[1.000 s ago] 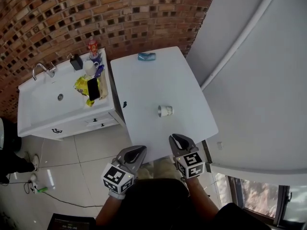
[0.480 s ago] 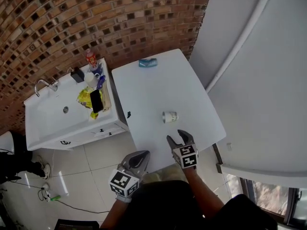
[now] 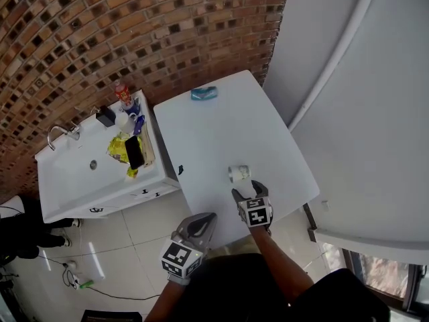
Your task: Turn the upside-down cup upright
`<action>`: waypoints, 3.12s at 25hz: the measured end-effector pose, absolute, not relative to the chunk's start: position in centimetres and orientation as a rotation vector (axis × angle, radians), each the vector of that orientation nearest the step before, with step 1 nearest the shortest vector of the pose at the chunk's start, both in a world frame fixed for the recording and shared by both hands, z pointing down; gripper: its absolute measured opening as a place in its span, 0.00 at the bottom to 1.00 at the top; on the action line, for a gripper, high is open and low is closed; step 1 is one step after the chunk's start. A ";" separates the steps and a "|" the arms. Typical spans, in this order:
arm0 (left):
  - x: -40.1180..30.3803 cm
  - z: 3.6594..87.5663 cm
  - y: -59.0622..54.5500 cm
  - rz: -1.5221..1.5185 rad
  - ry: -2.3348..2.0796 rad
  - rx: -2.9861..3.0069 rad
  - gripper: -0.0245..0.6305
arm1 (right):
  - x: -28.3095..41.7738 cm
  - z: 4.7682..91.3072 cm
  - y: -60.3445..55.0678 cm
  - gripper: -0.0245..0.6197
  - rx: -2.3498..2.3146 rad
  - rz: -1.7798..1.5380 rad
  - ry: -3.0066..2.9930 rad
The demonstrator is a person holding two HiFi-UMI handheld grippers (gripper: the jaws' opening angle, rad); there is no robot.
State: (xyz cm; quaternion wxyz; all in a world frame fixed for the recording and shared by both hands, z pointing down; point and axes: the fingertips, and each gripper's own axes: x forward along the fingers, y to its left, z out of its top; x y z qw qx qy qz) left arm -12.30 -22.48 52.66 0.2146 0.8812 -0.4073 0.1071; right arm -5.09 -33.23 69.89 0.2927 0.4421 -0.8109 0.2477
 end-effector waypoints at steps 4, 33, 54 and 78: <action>-11.7 53.1 -23.7 0.314 -1.107 2.456 0.06 | -5.3 71.7 -34.0 0.56 1.174 0.694 -2.108; -11.0 54.8 -26.0 0.423 -1.073 2.424 0.06 | -4.2 79.4 -38.5 0.66 1.263 0.853 -1.922; -9.3 55.0 -24.8 0.434 -1.075 2.446 0.06 | -5.9 78.2 -36.2 0.66 1.164 1.893 -2.207; -8.4 55.0 -24.1 0.434 -1.039 2.458 0.06 | -4.3 79.2 -33.9 0.66 1.116 2.420 -2.079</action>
